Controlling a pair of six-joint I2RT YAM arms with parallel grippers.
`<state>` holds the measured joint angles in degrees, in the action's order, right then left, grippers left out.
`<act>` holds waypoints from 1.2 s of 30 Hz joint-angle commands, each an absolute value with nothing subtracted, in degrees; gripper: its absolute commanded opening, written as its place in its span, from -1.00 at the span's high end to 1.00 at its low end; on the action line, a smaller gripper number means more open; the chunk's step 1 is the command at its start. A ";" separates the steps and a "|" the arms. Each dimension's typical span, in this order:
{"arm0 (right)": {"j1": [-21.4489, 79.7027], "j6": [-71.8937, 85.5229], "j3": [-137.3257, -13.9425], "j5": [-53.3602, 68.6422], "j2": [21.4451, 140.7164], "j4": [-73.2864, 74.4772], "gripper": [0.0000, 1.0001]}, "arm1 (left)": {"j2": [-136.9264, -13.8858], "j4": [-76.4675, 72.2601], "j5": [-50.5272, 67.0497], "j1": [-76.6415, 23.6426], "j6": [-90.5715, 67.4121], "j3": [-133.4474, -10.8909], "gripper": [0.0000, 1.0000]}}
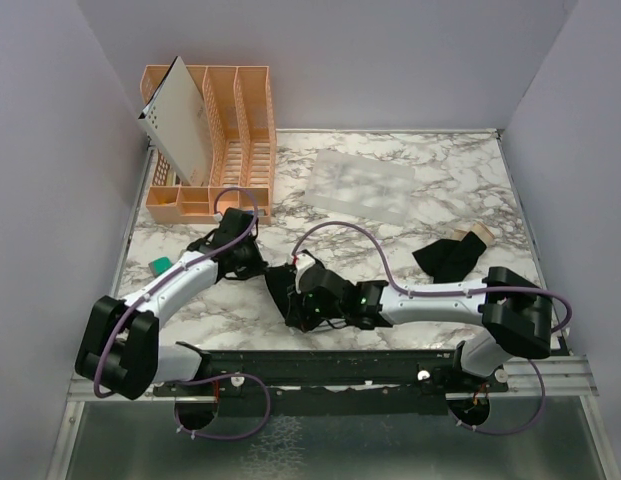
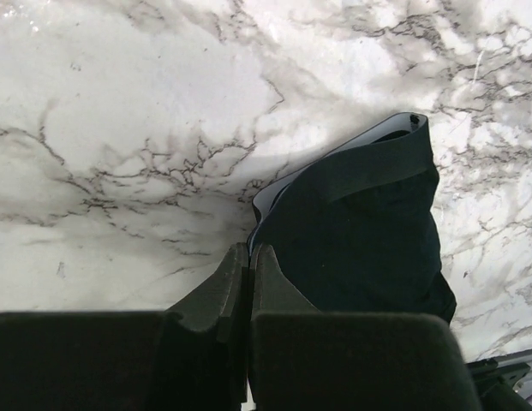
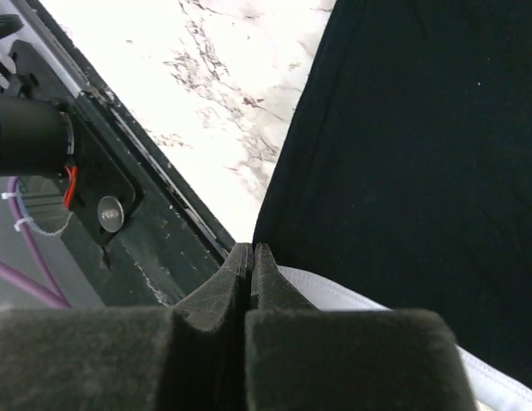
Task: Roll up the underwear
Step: Fold the underwear at the center of the board.
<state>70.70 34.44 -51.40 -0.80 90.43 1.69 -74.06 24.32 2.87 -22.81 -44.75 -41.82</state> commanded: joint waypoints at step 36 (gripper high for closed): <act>54.99 61.73 -22.00 -1.54 74.99 -20.91 0.99 | -97.36 26.09 0.44 -35.04 -43.84 -68.26 1.00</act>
<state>55.81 57.14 -25.28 2.50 76.99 -19.59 -95.74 27.38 2.07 -33.30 -43.42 -65.89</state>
